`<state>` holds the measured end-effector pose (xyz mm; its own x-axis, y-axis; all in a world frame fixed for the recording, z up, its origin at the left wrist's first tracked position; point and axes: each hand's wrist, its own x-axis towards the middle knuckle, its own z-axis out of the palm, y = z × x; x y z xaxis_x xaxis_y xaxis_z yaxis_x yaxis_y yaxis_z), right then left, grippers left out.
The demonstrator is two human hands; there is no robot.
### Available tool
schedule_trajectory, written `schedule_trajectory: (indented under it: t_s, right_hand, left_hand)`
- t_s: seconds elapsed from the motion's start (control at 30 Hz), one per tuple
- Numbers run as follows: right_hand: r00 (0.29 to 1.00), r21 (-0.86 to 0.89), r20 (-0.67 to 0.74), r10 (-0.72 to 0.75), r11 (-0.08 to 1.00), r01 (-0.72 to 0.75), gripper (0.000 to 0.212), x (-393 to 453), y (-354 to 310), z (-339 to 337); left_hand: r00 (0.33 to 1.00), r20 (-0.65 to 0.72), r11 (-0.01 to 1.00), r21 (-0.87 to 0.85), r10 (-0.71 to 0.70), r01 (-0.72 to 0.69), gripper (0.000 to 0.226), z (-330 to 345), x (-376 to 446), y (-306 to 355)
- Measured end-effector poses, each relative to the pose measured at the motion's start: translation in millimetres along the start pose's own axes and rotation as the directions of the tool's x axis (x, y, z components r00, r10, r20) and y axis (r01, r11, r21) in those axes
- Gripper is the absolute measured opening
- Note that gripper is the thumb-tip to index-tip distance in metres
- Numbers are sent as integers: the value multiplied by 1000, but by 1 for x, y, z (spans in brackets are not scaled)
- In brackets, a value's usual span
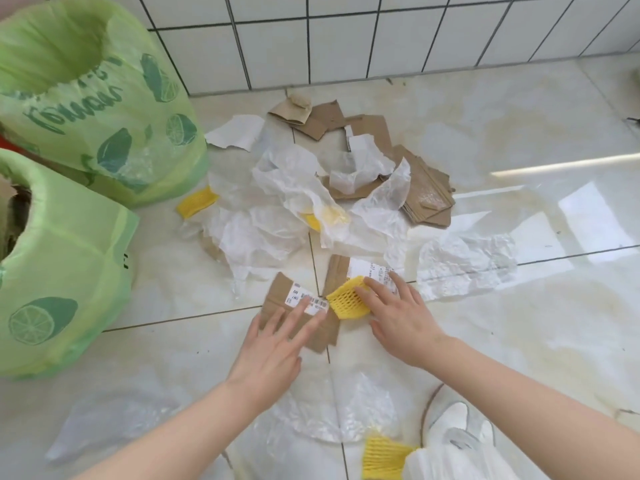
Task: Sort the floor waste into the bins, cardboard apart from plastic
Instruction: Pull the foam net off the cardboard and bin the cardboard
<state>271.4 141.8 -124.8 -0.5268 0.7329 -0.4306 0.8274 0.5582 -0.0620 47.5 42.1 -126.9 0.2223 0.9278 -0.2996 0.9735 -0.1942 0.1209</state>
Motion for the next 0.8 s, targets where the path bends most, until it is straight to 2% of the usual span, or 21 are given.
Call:
schedule_trajectory:
  t_s: [0.07, 0.13, 0.2, 0.27, 0.33, 0.43, 0.5, 0.57, 0.63, 0.73, 0.8]
  right_hand:
    - [997, -46, -52, 56, 997, -58, 61, -2, 1, 5]
    - [987, -38, -89, 134, 990, -138, 41, -2, 0, 1]
    - [983, 5, -106, 150, 989, -150, 20, -1, -1, -4]
    - [990, 35, -134, 39, 999, -35, 11, -2, -3, -3]
    - [978, -7, -140, -154, 988, 154, 10, -8, -10, 0]
    - [939, 25, -52, -341, 939, 343, 23, -16, -23, -3]
    - [924, 159, -12, -381, 912, 378, 30, -16, -28, -10]
    - [949, 251, -41, -312, 916, 312, 35, -11, -25, -15]
    - [975, 232, -100, -196, 949, 214, 46, -2, -18, -18]
    - [1000, 136, 3, -22, 990, 22, 65, 6, -4, -19]
    - [998, 82, 69, -12, 997, 6, 77, 6, -1, -17]
  left_hand:
    - [996, -24, 996, -35, -87, 86, 90, 2, -6, -7]
    - [985, -16, 982, -71, -174, 172, 84, 1, -6, -16]
    - [980, 57, 976, -91, -191, 196, 79, -1, -3, -22]
    - [981, 82, 978, -98, -177, 185, 72, -3, 2, -26]
    - [984, 81, 983, -83, -158, 165, 65, -9, 9, -28]
    - [983, 109, 985, -71, -147, 155, 58, -13, 20, -31]
    - [980, 124, 985, -61, -156, 164, 58, -16, 25, -33]
    - [975, 141, 981, -72, -170, 182, 60, -16, 28, -33]
    - [973, 148, 979, -73, -177, 190, 63, -16, 27, -33]
    - [973, 139, 978, -75, -183, 195, 64, -16, 24, -33]
    - [970, 147, 974, -95, -191, 206, 64, -15, 21, -33]
